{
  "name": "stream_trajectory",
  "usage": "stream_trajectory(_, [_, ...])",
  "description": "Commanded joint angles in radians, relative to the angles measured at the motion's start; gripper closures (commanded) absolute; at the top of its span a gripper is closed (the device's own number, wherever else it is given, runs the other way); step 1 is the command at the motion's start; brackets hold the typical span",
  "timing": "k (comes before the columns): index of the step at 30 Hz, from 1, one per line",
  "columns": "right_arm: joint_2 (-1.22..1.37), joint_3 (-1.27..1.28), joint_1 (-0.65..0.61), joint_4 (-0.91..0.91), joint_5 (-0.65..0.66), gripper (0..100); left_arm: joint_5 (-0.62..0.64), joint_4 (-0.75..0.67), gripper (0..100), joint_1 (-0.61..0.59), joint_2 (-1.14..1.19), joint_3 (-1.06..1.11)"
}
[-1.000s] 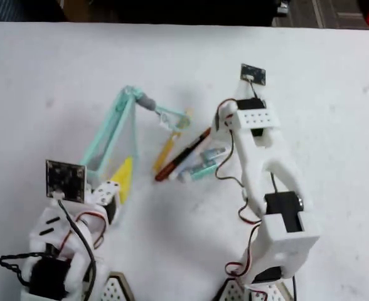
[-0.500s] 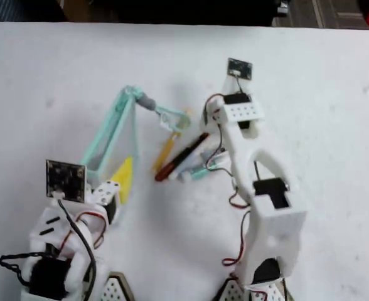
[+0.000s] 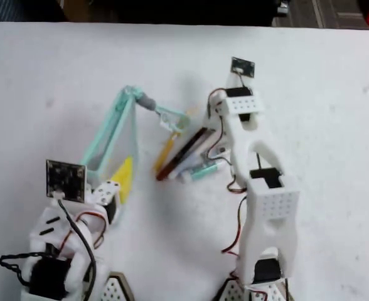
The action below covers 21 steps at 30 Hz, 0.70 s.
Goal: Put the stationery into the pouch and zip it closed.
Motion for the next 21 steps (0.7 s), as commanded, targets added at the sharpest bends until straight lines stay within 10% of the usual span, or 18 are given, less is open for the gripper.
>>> stream_trajectory(1, [0.002,-0.023,0.001,0.015,0.002,95.7,0.018,-0.015,79,-0.007,0.004,0.000])
stream_trajectory(21, [-0.001,-0.025,-0.007,0.044,0.002,93.0,0.026,-0.012,79,-0.007,0.004,0.000])
